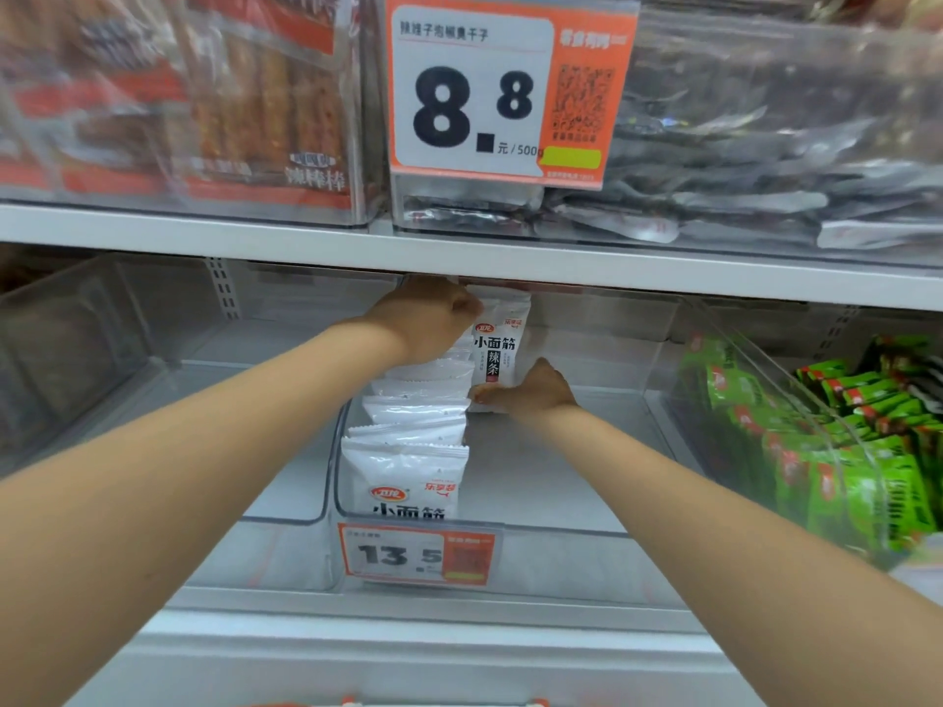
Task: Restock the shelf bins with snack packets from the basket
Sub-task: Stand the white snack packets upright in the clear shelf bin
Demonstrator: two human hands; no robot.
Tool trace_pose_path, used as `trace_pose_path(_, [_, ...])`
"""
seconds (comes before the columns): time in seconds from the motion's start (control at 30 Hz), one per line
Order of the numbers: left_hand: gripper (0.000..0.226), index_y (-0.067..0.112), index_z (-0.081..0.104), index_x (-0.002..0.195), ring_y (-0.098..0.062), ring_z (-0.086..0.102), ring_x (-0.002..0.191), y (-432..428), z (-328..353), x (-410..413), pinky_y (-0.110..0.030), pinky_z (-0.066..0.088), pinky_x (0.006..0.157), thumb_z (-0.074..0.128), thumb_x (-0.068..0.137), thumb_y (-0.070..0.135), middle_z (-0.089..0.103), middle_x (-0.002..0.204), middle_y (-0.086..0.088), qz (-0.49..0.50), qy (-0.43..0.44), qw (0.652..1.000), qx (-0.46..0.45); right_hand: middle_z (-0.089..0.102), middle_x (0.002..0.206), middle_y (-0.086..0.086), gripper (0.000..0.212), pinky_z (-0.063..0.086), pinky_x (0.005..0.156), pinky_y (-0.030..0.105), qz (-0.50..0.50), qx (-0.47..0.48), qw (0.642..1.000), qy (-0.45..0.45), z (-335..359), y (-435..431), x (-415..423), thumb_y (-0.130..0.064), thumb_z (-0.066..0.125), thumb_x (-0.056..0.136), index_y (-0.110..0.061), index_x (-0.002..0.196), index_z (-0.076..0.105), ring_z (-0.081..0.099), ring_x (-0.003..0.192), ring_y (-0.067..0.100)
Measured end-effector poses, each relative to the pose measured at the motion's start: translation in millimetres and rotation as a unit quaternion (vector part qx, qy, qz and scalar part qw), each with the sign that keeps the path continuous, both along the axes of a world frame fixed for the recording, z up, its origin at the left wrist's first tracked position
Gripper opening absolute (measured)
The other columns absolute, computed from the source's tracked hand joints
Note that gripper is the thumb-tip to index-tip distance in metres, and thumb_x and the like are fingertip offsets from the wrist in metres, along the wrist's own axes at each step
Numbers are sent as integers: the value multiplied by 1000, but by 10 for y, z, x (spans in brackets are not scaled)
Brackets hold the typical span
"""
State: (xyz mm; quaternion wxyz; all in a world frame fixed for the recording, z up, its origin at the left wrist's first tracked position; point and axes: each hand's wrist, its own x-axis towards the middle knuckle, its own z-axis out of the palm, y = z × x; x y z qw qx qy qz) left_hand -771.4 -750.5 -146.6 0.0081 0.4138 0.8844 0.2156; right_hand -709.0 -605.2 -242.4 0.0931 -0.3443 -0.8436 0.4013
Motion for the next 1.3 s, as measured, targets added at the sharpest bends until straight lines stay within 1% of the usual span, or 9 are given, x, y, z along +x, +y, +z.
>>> trace_pose_path(0.07, [45, 3, 58, 101, -24, 53, 96, -64, 34, 88, -33, 41, 88, 29, 104, 38, 59, 108, -16, 5, 7, 999, -33, 51, 137, 10, 76, 44, 98, 34, 20, -3, 1000, 22, 132, -63, 161, -40, 78, 79, -8, 136, 41, 49, 125, 28])
trace_pose_path(0.17, [46, 17, 62, 124, -26, 52, 120, -215, 87, 311, -38, 40, 104, 28, 105, 42, 58, 133, -4, 12, 24, 998, -53, 58, 128, 7, 60, 43, 71, 21, 66, 6, 997, 46, 303, -242, 491, -41, 69, 87, -13, 136, 48, 58, 108, 22])
trace_pose_path(0.33, [29, 14, 66, 85, -28, 59, 92, -511, 75, 919, -39, 49, 83, 46, 97, 31, 69, 96, -7, -22, 80, 997, 1, 69, 87, -2, 7, 42, 66, 11, 84, 154, 963, 203, 462, -644, 1161, -16, 67, 85, -15, 91, 71, 58, 78, 9])
trace_pose_path(0.5, [10, 22, 63, 87, -25, 56, 97, -846, -51, 1715, -37, 48, 78, 54, 88, 26, 66, 95, -1, 11, 131, 989, 62, 53, 77, -13, 10, 34, 63, 23, 109, 238, 924, 279, 416, -1111, 1826, -10, 65, 79, -20, 78, 65, 45, 65, 8])
trace_pose_path(0.63, [15, 15, 65, 86, -28, 55, 91, -1150, -293, 2083, -36, 46, 67, 55, 89, 24, 63, 92, -5, 11, 190, 978, 83, 55, 72, -12, 14, 40, 64, 28, 146, 202, 947, 204, 159, -1361, 2192, -14, 60, 78, -28, 77, 60, 46, 63, 7])
trace_pose_path(0.77, [13, 23, 62, 80, -23, 60, 82, -1364, -781, 2224, -30, 45, 65, 52, 87, 26, 66, 85, 4, 52, -10, 998, -21, 61, 78, -11, 12, 47, 69, 29, 199, 165, 961, 99, -239, -1497, 2391, -12, 59, 81, -20, 86, 67, 53, 70, 10])
trace_pose_path(0.93, [12, 25, 65, 83, -17, 59, 83, -1522, -1432, 2160, -28, 46, 68, 54, 87, 23, 65, 88, 6, 44, -152, 978, -136, 66, 89, -3, 17, 52, 78, 34, 257, 105, 958, -68, -980, -1497, 2468, -10, 57, 84, -16, 95, 69, 58, 80, 15])
trace_pose_path(1.1, [15, 22, 69, 94, -19, 60, 88, -1591, -1758, 2011, -31, 51, 79, 54, 90, 20, 67, 101, 4, 35, -189, 956, -221, 60, 119, 4, 42, 50, 91, 36, 345, 72, 898, -264, -1624, -1558, 2519, -13, 58, 86, -17, 128, 56, 57, 110, 23])
trace_pose_path(1.3, [10, 22, 65, 91, -24, 63, 93, -1695, -1790, 1893, -39, 54, 85, 58, 87, 16, 67, 108, -1, 48, -168, 948, -265, 47, 134, 12, 53, 48, 93, 44, 422, 50, 874, -235, -1989, -2040, 2528, -6, 59, 85, -16, 136, 49, 51, 119, 30])
